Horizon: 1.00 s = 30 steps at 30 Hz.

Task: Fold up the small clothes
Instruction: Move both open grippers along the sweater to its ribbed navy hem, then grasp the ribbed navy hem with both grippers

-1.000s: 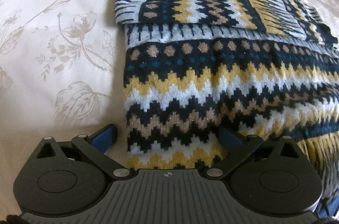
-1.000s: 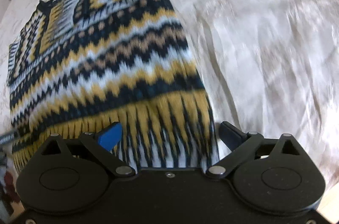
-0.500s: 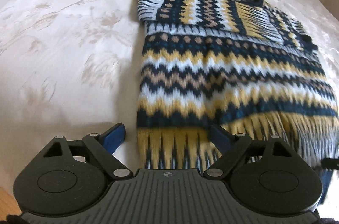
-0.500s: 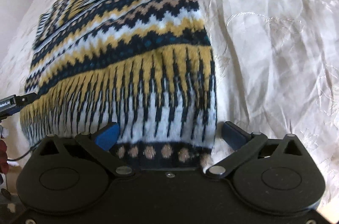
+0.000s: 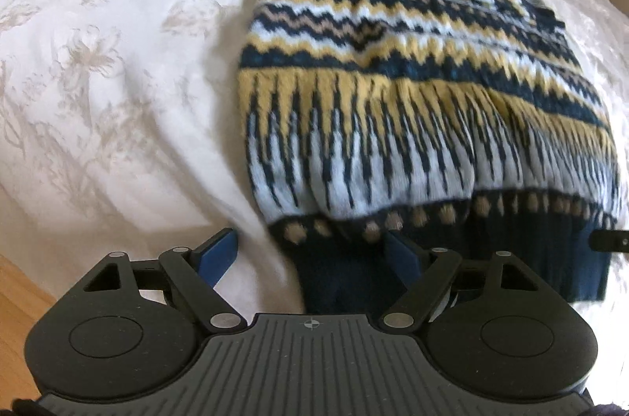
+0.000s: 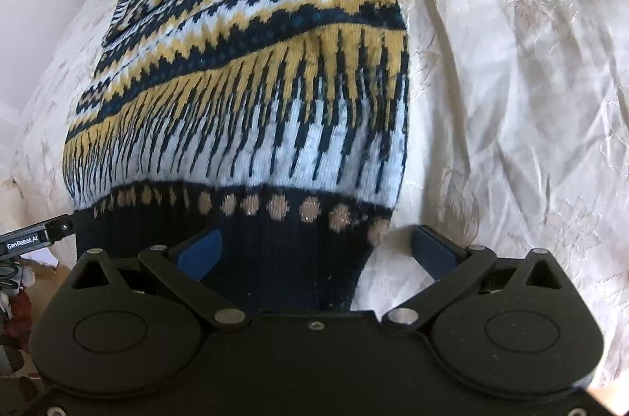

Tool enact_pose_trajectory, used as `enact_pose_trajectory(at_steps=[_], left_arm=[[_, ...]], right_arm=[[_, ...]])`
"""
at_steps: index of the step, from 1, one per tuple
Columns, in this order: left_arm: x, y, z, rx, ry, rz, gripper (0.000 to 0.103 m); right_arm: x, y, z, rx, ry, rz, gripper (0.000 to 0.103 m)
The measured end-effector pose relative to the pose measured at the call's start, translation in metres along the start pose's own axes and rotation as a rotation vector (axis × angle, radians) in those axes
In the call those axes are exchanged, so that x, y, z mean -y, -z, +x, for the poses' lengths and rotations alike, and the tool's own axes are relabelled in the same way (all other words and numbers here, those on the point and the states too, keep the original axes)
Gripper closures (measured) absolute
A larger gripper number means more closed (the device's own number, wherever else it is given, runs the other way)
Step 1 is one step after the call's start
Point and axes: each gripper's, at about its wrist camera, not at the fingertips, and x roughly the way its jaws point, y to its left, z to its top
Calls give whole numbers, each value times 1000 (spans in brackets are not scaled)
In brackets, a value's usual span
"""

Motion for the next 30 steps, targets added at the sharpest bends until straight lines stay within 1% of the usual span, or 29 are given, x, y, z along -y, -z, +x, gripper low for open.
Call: enact_pose_trajectory(at_steps=[4,8,10,12,14,16,18,21,22,24,27,28,29,30], left_arm=[[7,3,9,-18,-16,37,21],[7,3,12,-21,-14,18,21],[6,3,13,-19,-9,15,22],[6,5,12,-17,5,17,26],[5,6,9,-17,30,16,33],[5,9,6,-14,47,14,34],[5,14,3,-11,58,14,34],[6,18,1,-5,68,18,37],[6,17,1,-4,74,17,40],[6,15,2,-3,83,13,42],[5,14,2,-4,98,9,49],[4,13,2,-4,108,5,55],[2,13,2,-3,119,-3,62],[1,13,1,-1,124,-11,64]], right_arm=[[-2,1,5,5,6,-40,0],[-9,6,7,16,26,-91,0],[-14,8,9,1,46,-141,0],[-18,7,9,-28,54,-187,0],[-17,5,8,-41,23,-174,0],[-13,6,3,-37,-17,-145,5],[-8,10,-3,-34,-54,-123,14],[-4,20,-8,-25,-76,-113,16],[-3,22,-9,-22,-83,-111,17],[-2,22,-10,-18,-104,-92,24],[-4,19,-7,-9,-120,-55,28],[-4,18,-5,-8,-123,-42,30],[-3,17,-4,-9,-126,-32,35],[-2,16,-4,-14,-126,-20,44]])
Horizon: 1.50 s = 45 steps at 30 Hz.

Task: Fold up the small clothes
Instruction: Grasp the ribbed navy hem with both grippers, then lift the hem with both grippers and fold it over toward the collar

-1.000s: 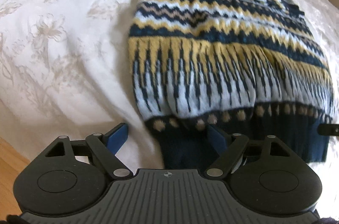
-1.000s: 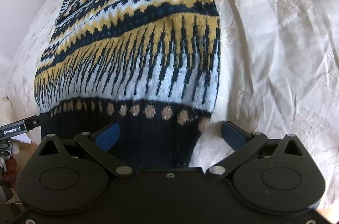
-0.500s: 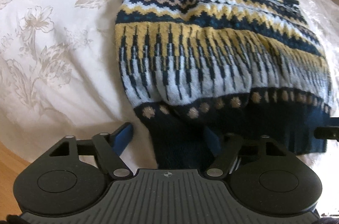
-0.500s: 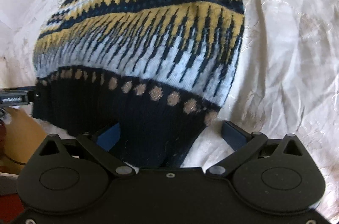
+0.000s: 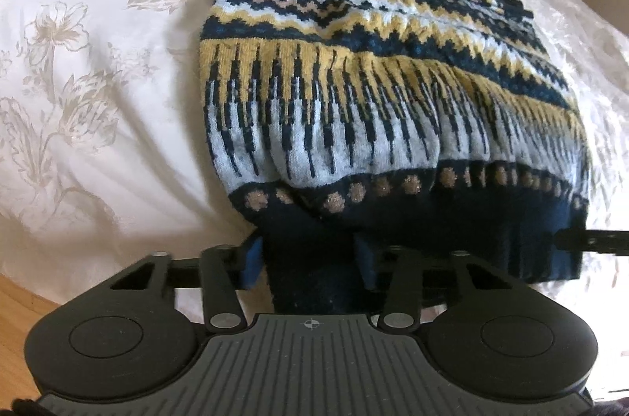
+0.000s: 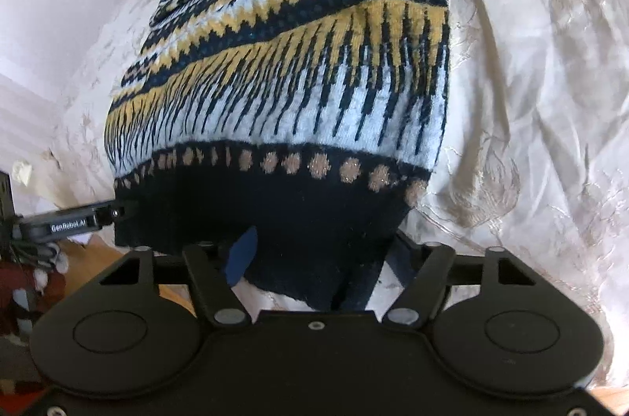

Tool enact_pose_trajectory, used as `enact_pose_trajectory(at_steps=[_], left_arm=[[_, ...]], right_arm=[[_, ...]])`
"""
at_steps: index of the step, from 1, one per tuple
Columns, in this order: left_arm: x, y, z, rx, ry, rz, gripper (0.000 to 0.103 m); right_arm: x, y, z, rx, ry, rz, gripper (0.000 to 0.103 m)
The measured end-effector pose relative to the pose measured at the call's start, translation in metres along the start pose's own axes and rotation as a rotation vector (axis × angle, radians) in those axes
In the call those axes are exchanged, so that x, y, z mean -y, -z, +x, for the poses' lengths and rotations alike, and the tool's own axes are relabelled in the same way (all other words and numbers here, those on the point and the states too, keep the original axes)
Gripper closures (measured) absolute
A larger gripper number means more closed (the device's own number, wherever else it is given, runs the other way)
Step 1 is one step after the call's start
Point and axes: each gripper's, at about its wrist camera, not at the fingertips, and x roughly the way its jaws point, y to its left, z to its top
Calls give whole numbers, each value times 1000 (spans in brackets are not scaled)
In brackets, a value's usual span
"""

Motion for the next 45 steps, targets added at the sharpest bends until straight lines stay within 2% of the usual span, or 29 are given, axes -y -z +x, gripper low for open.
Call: enact_pose_trajectory(at_steps=[1,2,3,7,16,26,32,35,38,41,45], left_arm=[[-2,0,-1,2,4,-8,71],[-4,1,-2,2,9,-16,82],[-6,1,-4,3,13,-27,85],[-14,2,-18,26,34,-76,96],[-17,-16,-61,127,108,-132,96],[-19,-71,-98,292,174,-165,96],[-27,-112,-105,380,198,-193,98],[-30,-132,-100,383,187,-166,98],[-31,-139,-94,360,152,-89,97],[-32,-134,-87,322,116,-29,97],[-42,-117,-79,263,87,-29,97]], right_arm=[[2,0,1,-6,-3,11,52],[4,-1,1,-17,-11,26,75],[8,-2,0,-29,-25,47,88],[3,-2,-7,-17,-48,49,88],[-6,-13,-44,98,-139,94,89],[-11,-54,-78,252,-208,137,89],[-11,-89,-82,318,-220,152,89],[-16,-107,-78,320,-220,130,89],[-19,-120,-70,311,-212,127,89],[-22,-127,-62,298,-197,133,89],[-21,-131,-54,294,-202,163,89]])
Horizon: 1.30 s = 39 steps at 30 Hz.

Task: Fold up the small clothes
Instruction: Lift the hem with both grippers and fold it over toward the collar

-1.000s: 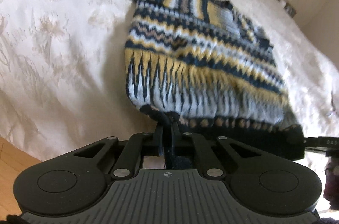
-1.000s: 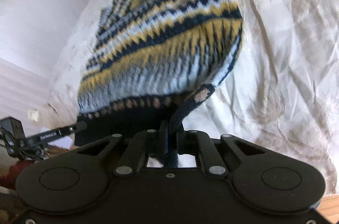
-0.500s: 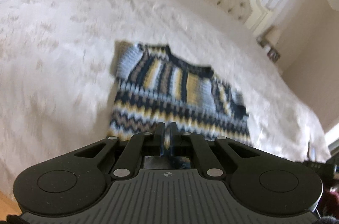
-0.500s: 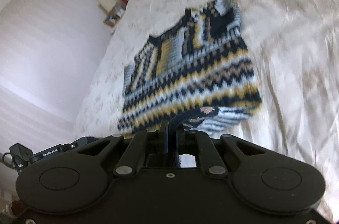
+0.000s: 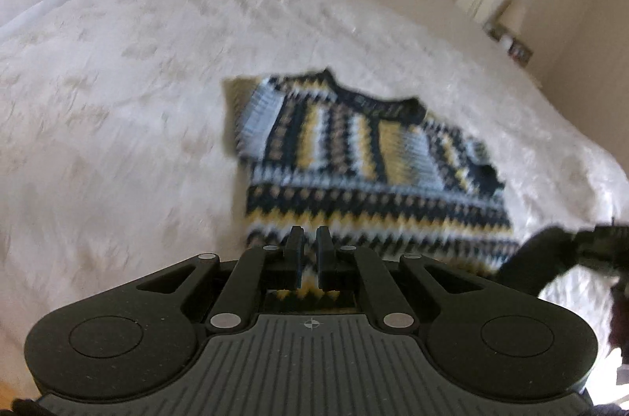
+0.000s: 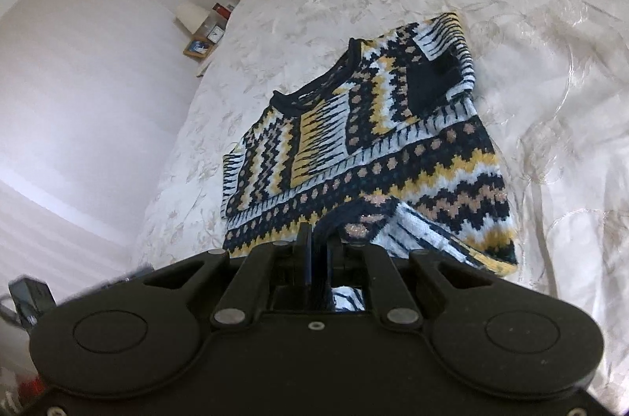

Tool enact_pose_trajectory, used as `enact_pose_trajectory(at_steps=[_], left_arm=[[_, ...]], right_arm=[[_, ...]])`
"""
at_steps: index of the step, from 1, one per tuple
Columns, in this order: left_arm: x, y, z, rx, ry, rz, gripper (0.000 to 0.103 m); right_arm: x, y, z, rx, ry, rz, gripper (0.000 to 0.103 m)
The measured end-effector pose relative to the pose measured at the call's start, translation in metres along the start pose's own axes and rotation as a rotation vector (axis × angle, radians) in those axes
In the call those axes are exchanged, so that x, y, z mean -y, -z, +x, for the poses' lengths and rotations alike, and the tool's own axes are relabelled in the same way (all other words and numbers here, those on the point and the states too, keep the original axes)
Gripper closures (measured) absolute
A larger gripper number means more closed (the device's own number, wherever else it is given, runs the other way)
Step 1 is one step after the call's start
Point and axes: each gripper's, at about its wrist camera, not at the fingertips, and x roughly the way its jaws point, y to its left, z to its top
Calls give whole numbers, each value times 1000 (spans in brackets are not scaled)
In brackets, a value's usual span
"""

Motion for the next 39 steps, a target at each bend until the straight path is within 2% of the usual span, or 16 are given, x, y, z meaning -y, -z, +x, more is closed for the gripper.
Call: enact_pose_trajectory(at_steps=[3,6,10,13,14,18,23,29,33,36,39], left_arm=[[-7,13,-2,-29,-23,4,96],[-9,21,-3,-58,-43,52,96],[-8,28,-5,-66,-59,90,96],[-4,30,-5,-58,-62,113,89],[-2,30,-4,-58,-61,130,82],[16,28,2,-57,-36,266,77],[43,38,6,-62,26,494,59],[57,67,10,-113,32,754,58],[60,81,22,-153,18,854,58],[64,88,35,-172,4,887,58],[70,87,42,-145,-9,897,59]], right_arm=[[-2,-5,6,2,5,14,89],[-2,-15,15,8,13,28,89],[2,-34,28,25,17,70,89],[4,-52,39,38,29,86,89],[6,-57,42,42,36,95,89],[16,-74,60,52,87,164,89],[25,-76,76,32,130,202,89],[30,-73,83,14,143,214,89],[32,-74,86,10,144,217,89],[34,-74,86,7,143,219,89],[35,-74,86,5,142,226,89]])
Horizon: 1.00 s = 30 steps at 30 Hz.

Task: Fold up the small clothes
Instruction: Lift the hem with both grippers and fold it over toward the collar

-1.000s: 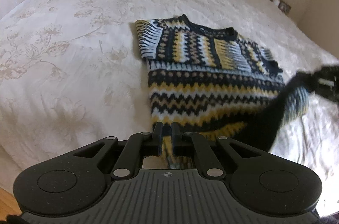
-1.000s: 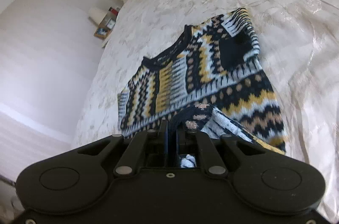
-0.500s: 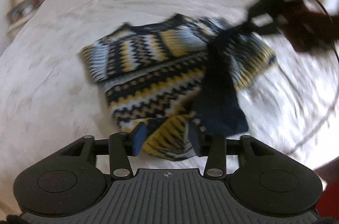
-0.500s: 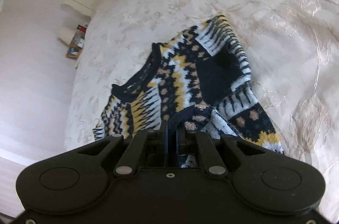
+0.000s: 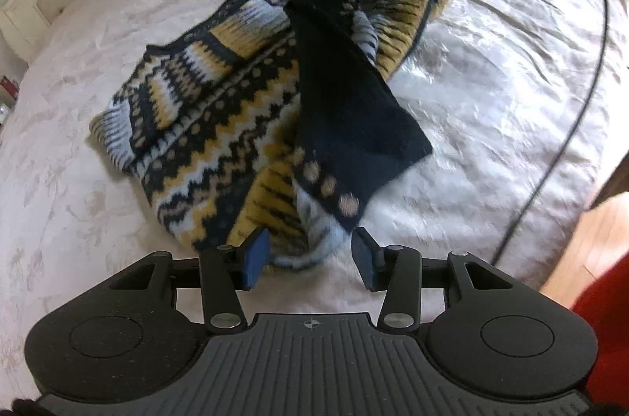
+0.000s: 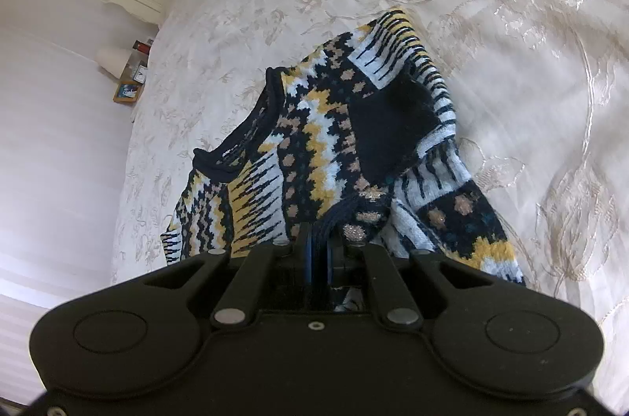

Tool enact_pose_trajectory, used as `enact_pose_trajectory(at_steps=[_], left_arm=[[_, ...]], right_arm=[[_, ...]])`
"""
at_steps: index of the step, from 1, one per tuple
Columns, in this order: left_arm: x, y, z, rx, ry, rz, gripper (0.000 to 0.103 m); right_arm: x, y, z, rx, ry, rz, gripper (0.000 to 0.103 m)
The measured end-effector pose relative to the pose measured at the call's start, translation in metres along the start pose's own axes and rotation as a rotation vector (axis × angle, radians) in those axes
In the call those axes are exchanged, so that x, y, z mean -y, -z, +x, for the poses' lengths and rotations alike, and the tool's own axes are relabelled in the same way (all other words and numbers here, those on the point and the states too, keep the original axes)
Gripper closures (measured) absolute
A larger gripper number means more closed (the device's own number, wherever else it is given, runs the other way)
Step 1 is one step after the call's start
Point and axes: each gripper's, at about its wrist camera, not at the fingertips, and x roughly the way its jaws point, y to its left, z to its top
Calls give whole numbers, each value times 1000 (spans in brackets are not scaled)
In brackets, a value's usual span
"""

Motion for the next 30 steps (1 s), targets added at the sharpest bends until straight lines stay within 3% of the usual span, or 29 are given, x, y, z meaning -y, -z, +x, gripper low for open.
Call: enact_pose_trajectory(at_steps=[1,4,6,10,15,25,30], left_arm=[[-2,-3,1,7,12,-7,60],[-13,-12,-2,55,97,-58,95],[-30,-20,-11,121,100,-155,96],[-88,-36,-23,197,105,-446,96],[-154,-52,1,187,83,-666,96],[-202,-43,76,18,126,-873,95],[-212,-32,84,-3,138,-918,94]], right_arm=[[0,0,-1,0,0,0,89],[0,1,-2,-1,-1,0,89],[0,2,-4,1,-3,3,88],[-6,-2,-12,8,-11,-28,88],[-12,-14,-13,32,-18,-30,87],[-12,-34,20,37,34,-3,76],[-18,-37,17,73,37,-43,52]])
